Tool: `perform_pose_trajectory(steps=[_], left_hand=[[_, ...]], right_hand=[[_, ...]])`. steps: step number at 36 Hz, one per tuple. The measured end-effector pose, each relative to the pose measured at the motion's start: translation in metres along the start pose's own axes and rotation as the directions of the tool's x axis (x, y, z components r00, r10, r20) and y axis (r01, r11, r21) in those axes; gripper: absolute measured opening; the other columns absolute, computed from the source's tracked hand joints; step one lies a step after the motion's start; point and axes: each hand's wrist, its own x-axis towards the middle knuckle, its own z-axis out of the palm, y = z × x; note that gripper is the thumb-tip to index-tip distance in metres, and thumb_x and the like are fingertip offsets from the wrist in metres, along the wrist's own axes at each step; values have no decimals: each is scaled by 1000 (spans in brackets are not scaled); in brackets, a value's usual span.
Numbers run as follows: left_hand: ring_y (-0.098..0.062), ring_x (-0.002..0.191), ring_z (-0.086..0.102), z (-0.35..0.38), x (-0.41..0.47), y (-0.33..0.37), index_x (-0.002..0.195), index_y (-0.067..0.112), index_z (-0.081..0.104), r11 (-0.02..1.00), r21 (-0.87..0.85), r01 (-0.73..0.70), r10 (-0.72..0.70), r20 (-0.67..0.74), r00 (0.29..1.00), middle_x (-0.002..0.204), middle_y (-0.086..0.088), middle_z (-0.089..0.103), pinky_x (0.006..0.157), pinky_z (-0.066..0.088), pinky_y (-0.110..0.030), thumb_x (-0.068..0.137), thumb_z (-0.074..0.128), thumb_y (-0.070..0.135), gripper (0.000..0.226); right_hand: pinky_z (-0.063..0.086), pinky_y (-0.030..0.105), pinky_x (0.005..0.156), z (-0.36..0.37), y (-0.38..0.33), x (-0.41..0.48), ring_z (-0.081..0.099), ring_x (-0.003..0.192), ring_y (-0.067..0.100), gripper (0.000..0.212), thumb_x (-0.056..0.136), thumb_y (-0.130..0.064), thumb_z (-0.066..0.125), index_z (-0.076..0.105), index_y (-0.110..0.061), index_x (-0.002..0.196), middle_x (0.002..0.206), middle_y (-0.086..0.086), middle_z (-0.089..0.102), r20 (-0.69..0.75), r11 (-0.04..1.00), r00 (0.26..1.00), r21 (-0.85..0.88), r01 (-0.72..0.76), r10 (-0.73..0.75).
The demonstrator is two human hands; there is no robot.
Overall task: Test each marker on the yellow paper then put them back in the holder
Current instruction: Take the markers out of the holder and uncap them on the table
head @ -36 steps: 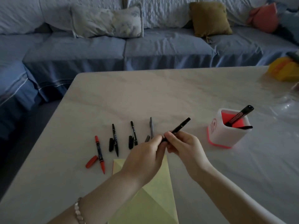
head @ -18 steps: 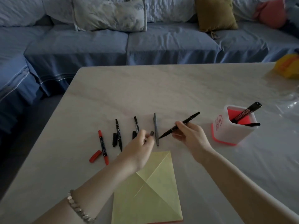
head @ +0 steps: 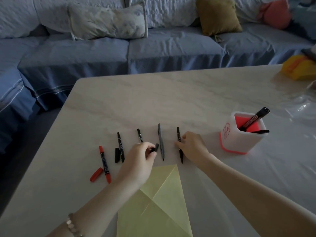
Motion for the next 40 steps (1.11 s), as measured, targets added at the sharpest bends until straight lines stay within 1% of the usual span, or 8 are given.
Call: perform_pose_trajectory(steps=[5, 9, 15, 23, 30, 34, 37, 40], left_hand=[[-24, 100, 57, 34, 32, 22, 113, 11, 58, 995, 101, -3, -5, 77, 997, 112, -6, 59, 83, 45, -29, 92, 51, 18, 23], [-32, 90, 57, 61, 52, 30, 91, 2, 57, 974, 228, 2, -44, 181, 983, 96, -15, 60, 78, 48, -39, 89, 43, 7, 15], [-30, 91, 61, 78, 59, 30, 99, 6, 59, 942, 335, 25, -86, 168, 982, 97, -11, 65, 78, 51, -38, 91, 49, 12, 14], [-28, 95, 55, 54, 49, 37, 105, 5, 56, 963, 267, -33, 9, 94, 996, 103, -9, 56, 78, 46, -33, 89, 45, 11, 20], [-23, 96, 58, 35, 26, 56, 107, 9, 61, 981, 126, -148, 134, 113, 985, 106, -7, 60, 82, 45, -30, 91, 47, 11, 21], [-4, 77, 51, 29, 16, 62, 107, 15, 59, 975, 46, -218, 214, 74, 974, 89, 3, 54, 65, 36, -13, 91, 47, 14, 19], [-1, 80, 47, 27, 10, 70, 111, 15, 55, 949, 4, -316, 316, 2, 949, 94, 6, 50, 75, 34, -4, 88, 55, 17, 23], [-6, 110, 42, 24, 7, 77, 128, 8, 46, 889, 17, -459, 459, -58, 887, 115, 4, 48, 95, 26, -8, 85, 54, 38, 53]], right_hand=[[45, 29, 72, -19, 13, -17, 60, 89, 25, 32, 85, -34, 59, 61, -11, 108, 101, 8, 64, -11, 998, 1000, 64, -25, 25], [53, 33, 74, -56, 21, -38, 62, 83, 21, 24, 85, -24, 58, 66, -13, 104, 85, -3, 63, -87, 995, 992, 24, 93, -90], [39, 25, 78, -132, 34, -53, 55, 89, 19, 19, 84, -16, 56, 69, -14, 98, 97, 3, 63, -431, 971, 870, -128, 203, -239], [45, 41, 81, -168, 73, -16, 52, 108, 40, 49, 87, -24, 58, 42, -5, 129, 129, 20, 42, -475, 980, 873, -96, -174, 108], [37, 31, 69, -161, 84, -2, 49, 93, 29, 30, 87, -29, 56, 60, -8, 109, 111, 15, 56, -496, 989, 865, -69, -133, 82], [40, 30, 66, -161, 65, -23, 52, 83, 22, 22, 87, -28, 56, 61, -11, 100, 102, 8, 60, -550, 993, 829, -100, 55, -101], [47, 33, 68, -156, 40, -50, 56, 76, 18, 18, 84, -24, 62, 63, -13, 98, 96, 3, 60, -598, 946, 737, -135, 295, -315], [48, 17, 66, -144, 13, -77, 58, 68, 9, 14, 80, -20, 66, 65, -12, 92, 83, -9, 59, -604, 833, 650, -42, 551, -461]])
